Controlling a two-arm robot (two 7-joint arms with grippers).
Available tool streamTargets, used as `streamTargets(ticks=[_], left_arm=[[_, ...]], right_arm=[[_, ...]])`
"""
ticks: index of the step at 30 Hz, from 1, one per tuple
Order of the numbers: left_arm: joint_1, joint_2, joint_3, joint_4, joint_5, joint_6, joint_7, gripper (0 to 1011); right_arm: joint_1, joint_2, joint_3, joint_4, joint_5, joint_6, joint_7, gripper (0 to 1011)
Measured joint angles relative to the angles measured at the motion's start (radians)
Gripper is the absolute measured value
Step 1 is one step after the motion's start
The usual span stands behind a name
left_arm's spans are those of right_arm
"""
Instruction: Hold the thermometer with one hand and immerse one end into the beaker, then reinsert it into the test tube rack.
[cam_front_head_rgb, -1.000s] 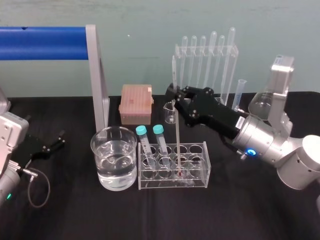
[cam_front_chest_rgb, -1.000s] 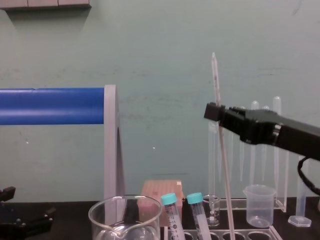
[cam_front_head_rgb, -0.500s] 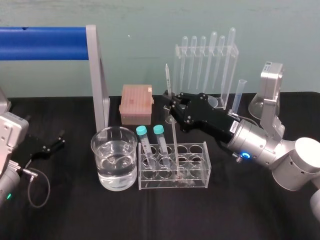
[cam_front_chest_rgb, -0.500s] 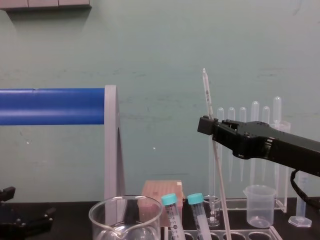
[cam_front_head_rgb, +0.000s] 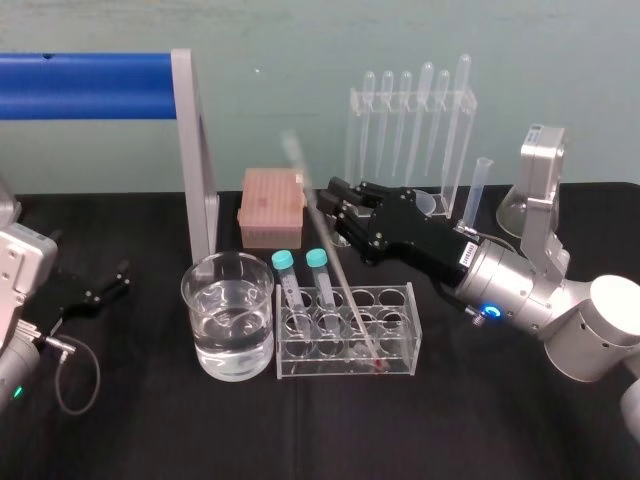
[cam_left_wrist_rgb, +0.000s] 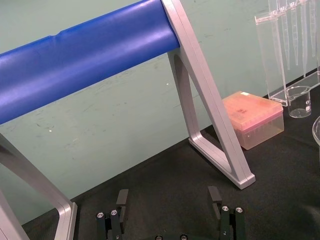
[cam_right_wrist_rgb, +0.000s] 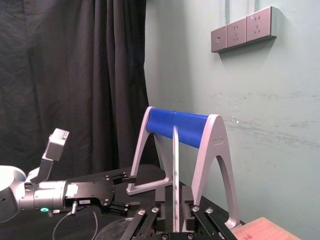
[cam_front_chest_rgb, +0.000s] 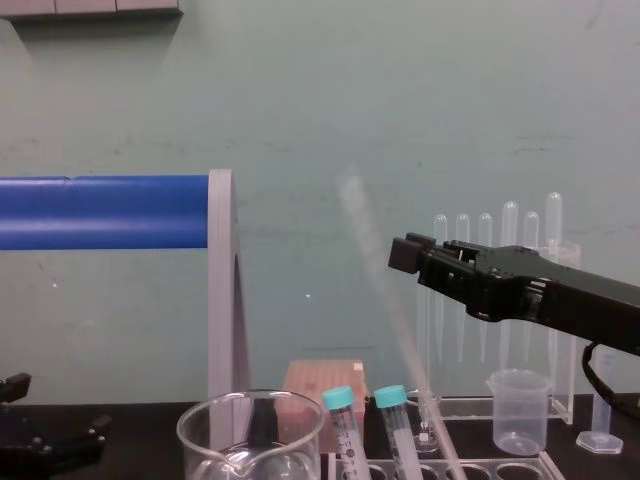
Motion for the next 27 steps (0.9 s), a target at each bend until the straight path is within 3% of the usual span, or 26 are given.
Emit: streamTargets(ticks=[16, 20, 21, 24, 26, 27], left_arm=[[0.000, 0.000, 0.000, 0.000, 0.000, 0.000, 0.000, 1008], [0.000, 0.000, 0.000, 0.000, 0.000, 0.000, 0.000, 1008], [0.000, 0.000, 0.000, 0.000, 0.000, 0.000, 0.000, 1008], [0.000, 0.000, 0.000, 0.000, 0.000, 0.000, 0.000, 1008], [0.000, 0.000, 0.000, 0.000, 0.000, 0.000, 0.000, 1008], [0.000, 0.000, 0.000, 0.000, 0.000, 0.000, 0.000, 1008]], right_arm=[[-0.001, 0.001, 0.001, -0.002, 0.001, 0.004, -0.002, 712], [-0.016, 0.007, 0.029, -0.021, -0.031, 0.025, -0.098, 818], [-0.029, 0.006, 0.052, -0.030, -0.050, 0.037, -0.169, 880], [-0.052, 0.002, 0.088, -0.035, -0.088, 0.057, -0.299, 930], [-0.081, -0.008, 0.131, -0.022, -0.144, 0.098, -0.471, 984], [-0.081, -0.008, 0.131, -0.022, -0.144, 0.098, -0.471, 1000]])
